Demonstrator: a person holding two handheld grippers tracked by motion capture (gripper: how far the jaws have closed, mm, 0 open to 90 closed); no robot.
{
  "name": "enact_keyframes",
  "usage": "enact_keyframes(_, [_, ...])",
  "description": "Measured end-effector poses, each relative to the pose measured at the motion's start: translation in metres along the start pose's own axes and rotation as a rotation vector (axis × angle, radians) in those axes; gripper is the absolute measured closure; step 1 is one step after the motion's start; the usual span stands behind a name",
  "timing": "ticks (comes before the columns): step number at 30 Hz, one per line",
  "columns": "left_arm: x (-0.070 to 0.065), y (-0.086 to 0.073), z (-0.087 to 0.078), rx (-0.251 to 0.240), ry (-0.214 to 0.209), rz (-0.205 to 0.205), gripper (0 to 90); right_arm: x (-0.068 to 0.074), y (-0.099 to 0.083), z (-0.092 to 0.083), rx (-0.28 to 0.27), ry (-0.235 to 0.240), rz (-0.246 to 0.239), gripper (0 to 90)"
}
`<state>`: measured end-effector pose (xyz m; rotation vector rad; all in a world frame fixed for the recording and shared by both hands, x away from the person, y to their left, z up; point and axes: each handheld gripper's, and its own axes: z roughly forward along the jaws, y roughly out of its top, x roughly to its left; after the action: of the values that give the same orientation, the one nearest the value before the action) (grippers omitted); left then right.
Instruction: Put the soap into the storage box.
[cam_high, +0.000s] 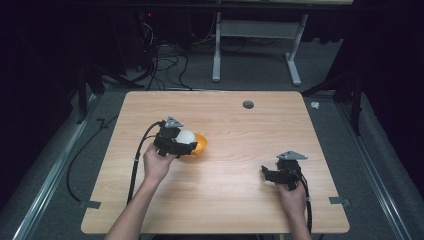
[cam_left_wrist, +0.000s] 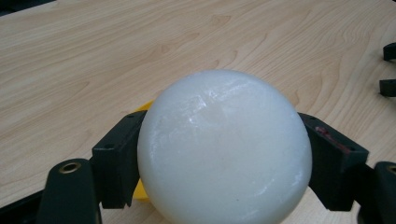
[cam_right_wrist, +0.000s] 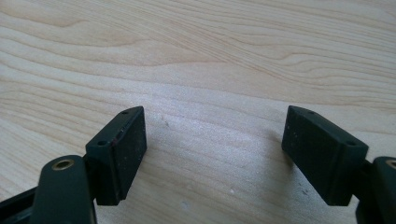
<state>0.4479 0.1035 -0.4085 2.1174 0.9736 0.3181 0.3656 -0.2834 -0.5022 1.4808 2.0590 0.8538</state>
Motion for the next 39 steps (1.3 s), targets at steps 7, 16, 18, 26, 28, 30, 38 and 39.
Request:
enact_keyframes(7, [0.006, -0.001, 0.009, 0.025, 0.008, -0.013, 24.1, 0.000, 0.000, 0.000, -0.001, -0.001, 0.000, 22.8])
enact_keyframes(16, [0.012, -0.002, 0.016, 0.030, 0.024, -0.037, 24.0, 0.000, 0.000, 0.000, -0.001, -0.001, 0.000, 22.8])
enact_keyframes(18, [0.013, -0.002, 0.017, 0.031, 0.027, -0.041, 24.1, 0.000, 0.000, 0.000, -0.001, -0.001, 0.000, 22.8])
enact_keyframes(26, [0.016, -0.003, 0.025, 0.035, 0.041, -0.063, 24.0, 0.000, 0.000, 0.000, -0.001, -0.001, 0.000, 22.8])
enact_keyframes(28, [0.017, -0.003, 0.026, 0.034, 0.047, -0.067, 24.0, 0.000, 0.000, 0.000, -0.001, -0.001, 0.000, 22.8])
enact_keyframes(30, [0.018, -0.003, 0.027, 0.034, 0.050, -0.073, 24.0, 0.000, 0.000, 0.000, -0.001, -0.001, 0.000, 22.8])
enact_keyframes(38, [0.021, -0.004, 0.033, 0.049, 0.071, -0.083, 24.0, 0.000, 0.000, 0.000, 0.001, 0.000, 0.002, 22.8])
enact_keyframes(39, [0.020, -0.004, 0.034, 0.050, 0.076, -0.082, 24.0, 0.000, 0.000, 0.000, 0.001, 0.000, 0.002, 22.8])
